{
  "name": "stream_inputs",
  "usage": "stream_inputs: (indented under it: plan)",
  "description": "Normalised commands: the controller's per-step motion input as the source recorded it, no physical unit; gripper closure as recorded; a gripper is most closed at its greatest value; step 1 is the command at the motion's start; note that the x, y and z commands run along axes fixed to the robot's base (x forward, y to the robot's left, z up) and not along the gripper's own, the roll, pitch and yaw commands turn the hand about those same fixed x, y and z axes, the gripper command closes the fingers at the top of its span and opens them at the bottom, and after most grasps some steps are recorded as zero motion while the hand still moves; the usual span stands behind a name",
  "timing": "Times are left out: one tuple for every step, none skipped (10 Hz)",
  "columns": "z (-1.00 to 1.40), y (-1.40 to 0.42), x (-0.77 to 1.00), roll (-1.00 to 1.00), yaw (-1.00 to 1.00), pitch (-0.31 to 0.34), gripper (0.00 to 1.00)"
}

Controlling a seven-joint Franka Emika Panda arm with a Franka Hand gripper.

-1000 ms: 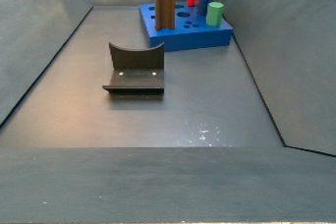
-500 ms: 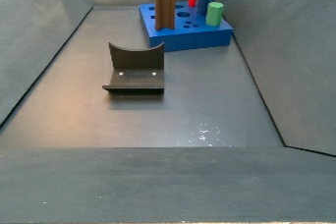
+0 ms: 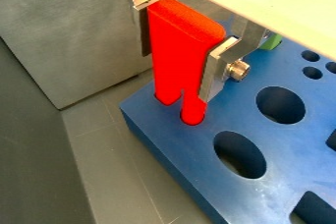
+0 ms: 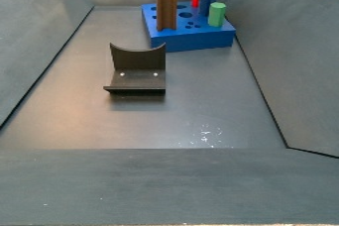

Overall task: Pick up the square-circle object. Move up. Place the square-circle object on the fixture. Regrasp the square-circle object. Rotate the square-circle object. Move to above the board. Insert the square-circle object.
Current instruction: Insert the square-circle object.

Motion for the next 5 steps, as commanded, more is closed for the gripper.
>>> stream_inputs:
  plan:
    - [-0.09,0.02,0.09,0.06,0.0,0.013,1.0]
    - [-0.29,0.0,0.0,0.18,0.0,0.0,1.0]
    - [-0.54,-0.11,0.0,0.28,0.02,-0.07,1.0]
    - [-0.64,-0.08,0.0,0.23,0.01,-0.106,1.0]
    - [-0.67,-0.06,0.0,0.2,0.01,-0.109,1.0]
